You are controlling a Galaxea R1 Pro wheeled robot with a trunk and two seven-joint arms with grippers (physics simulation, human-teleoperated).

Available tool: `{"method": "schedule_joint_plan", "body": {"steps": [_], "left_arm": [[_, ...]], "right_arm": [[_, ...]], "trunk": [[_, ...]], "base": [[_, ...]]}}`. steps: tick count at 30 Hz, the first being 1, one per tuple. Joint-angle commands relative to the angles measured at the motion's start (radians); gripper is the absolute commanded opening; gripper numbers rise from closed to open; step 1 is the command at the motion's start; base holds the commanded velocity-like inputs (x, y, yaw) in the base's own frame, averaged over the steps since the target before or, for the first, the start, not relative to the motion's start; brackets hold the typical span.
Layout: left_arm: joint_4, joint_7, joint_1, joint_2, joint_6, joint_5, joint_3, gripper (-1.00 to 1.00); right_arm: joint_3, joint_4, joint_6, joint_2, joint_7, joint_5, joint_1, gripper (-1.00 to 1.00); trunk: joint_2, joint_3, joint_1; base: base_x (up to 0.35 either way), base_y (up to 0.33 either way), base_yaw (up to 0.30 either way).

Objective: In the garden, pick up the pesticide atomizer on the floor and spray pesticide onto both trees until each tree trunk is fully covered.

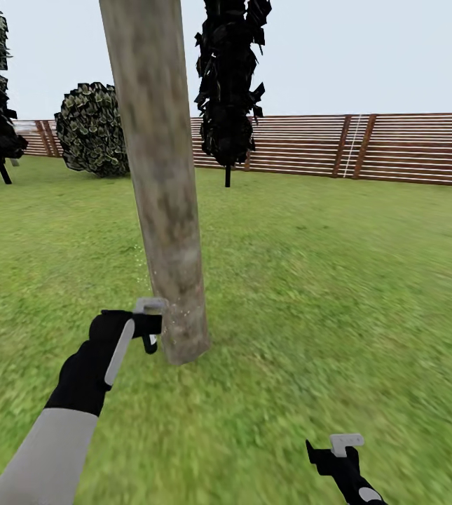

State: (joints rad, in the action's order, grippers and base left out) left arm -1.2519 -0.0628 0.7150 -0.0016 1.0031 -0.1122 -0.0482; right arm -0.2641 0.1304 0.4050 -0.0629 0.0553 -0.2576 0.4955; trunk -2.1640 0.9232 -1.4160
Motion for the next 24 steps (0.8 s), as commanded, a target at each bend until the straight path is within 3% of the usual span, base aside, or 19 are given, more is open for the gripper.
{"method": "schedule_joint_plan", "body": {"steps": [1, 4, 8, 10, 13, 18, 21, 24], "left_arm": [[-0.008, 0.0, 0.0, -0.001, 0.0, 0.002, -0.003, -1.0], [-0.023, -0.002, 0.0, -0.012, -0.001, 0.009, -0.028, -1.0], [-0.025, -0.008, 0.001, -0.016, -0.002, 0.012, -0.12, -1.0], [-0.032, -0.009, 0.002, -0.015, -0.002, 0.013, -0.13, -1.0], [-0.042, -0.009, 0.011, -0.006, 0.001, 0.011, -0.119, -1.0], [-0.044, -0.008, 0.025, -0.002, 0.004, 0.004, 0.01, -1.0], [-0.045, -0.008, 0.03, -0.017, 0.007, 0.004, 0.019, -1.0], [-0.046, -0.008, 0.054, -0.047, 0.01, 0.005, -0.009, -1.0]], "right_arm": [[0.0, 0.0, 0.0, 0.0, 0.0, 0.0, 0.0, 1.0], [0.0, 0.0, 0.0, 0.0, 0.0, 0.0, 0.0, 1.0], [0.0, 0.0, 0.0, 0.0, 0.0, 0.0, 0.0, 1.0], [0.0, 0.0, 0.0, 0.0, 0.0, 0.0, 0.0, 1.0], [0.0, 0.0, 0.0, 0.0, 0.0, 0.0, 0.0, 1.0], [0.0, 0.0, 0.0, 0.0, 0.0, 0.0, 0.0, 1.0], [0.0, 0.0, 0.0, 0.0, 0.0, 0.0, 0.0, 1.0], [0.0, 0.0, 0.0, 0.0, 0.0, 0.0, 0.0, 1.0]], "trunk": [[0.0, 0.0, 0.0], [0.0, 0.0, 0.0], [0.0, 0.0, 0.0], [0.0, 0.0, 0.0], [0.0, 0.0, 0.0], [0.0, 0.0, 0.0], [0.0, 0.0, 0.0], [0.0, 0.0, 0.0]], "base": [[0.0, 0.0, 0.0], [-0.203, 0.0, 0.0], [-0.152, 0.0, 0.0], [-0.016, 0.0, 0.0], [-0.004, 0.0, 0.0], [0.0, 0.0, 0.0], [0.0, 0.0, 0.0], [0.0, 0.0, 0.0]]}}
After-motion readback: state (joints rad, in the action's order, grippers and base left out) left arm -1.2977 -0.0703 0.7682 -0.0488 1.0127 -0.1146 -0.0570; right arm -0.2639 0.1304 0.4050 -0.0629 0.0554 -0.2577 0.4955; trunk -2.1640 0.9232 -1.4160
